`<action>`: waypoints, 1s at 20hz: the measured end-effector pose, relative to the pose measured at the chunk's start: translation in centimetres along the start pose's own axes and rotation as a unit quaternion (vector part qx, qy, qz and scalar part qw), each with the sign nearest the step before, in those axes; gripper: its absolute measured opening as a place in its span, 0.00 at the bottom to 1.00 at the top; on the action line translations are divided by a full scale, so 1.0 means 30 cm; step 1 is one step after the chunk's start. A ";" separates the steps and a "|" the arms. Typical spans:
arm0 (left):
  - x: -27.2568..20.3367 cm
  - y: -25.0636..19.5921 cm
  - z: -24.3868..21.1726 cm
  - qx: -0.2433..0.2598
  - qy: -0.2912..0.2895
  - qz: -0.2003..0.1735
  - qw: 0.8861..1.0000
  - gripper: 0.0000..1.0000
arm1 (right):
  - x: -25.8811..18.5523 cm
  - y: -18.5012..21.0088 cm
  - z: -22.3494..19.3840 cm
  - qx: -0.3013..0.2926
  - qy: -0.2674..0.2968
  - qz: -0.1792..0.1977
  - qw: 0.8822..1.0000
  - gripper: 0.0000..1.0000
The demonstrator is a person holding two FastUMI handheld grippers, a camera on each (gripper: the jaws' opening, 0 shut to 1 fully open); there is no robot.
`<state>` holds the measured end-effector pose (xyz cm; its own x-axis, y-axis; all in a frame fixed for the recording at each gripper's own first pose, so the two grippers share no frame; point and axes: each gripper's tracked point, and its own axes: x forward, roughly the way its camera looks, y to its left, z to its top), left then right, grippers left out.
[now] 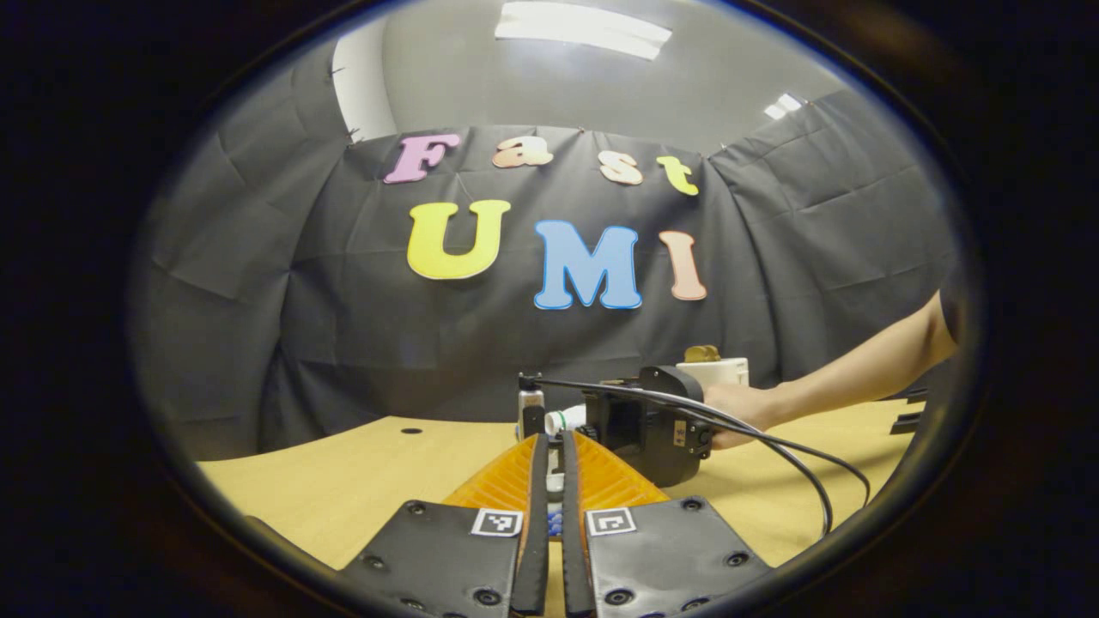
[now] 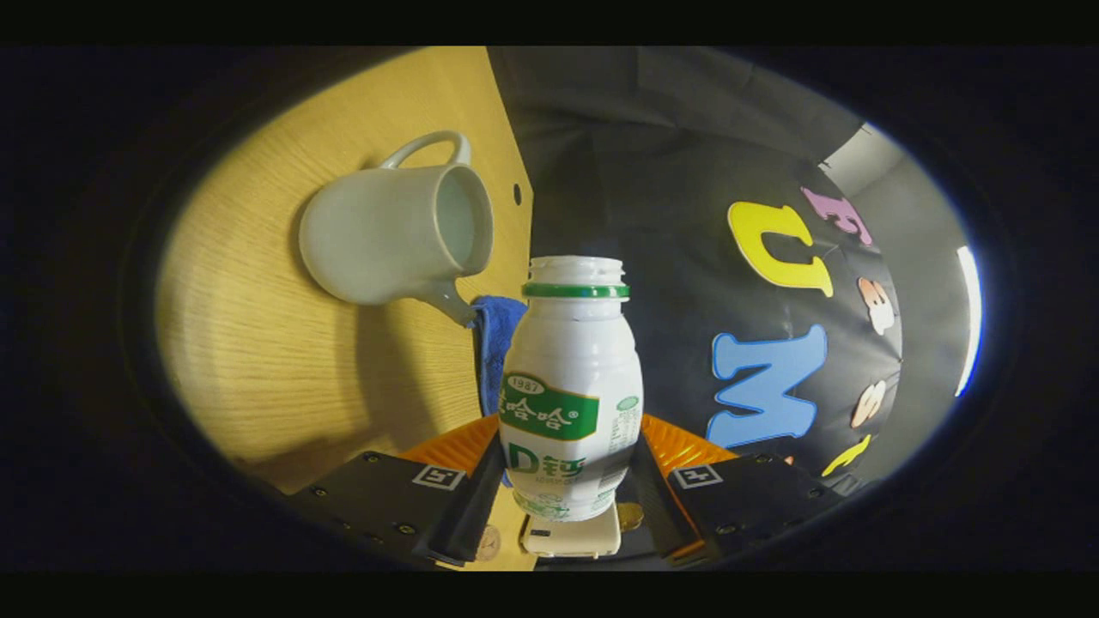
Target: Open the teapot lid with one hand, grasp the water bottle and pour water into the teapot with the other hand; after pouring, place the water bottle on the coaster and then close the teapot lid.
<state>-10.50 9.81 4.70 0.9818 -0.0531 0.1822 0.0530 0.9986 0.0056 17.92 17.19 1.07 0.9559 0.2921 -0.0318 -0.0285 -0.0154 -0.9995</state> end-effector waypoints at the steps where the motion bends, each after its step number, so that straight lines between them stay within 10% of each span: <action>1: 0.000 0.002 0.003 0.000 -0.001 0.001 1.000 0.17 | -0.003 -0.005 0.004 -0.008 -0.001 -0.002 1.000 0.73; 20: 0.006 0.011 -0.008 -0.003 0.003 0.005 1.000 0.17 | -0.008 -0.054 0.033 -0.118 -0.022 -0.043 0.992 0.73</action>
<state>-10.25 10.14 4.50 0.9835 -0.0442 0.1754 0.0453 0.9990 -0.0025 17.45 18.09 2.70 0.9379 0.3435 0.0477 0.1264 -0.2104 -0.9694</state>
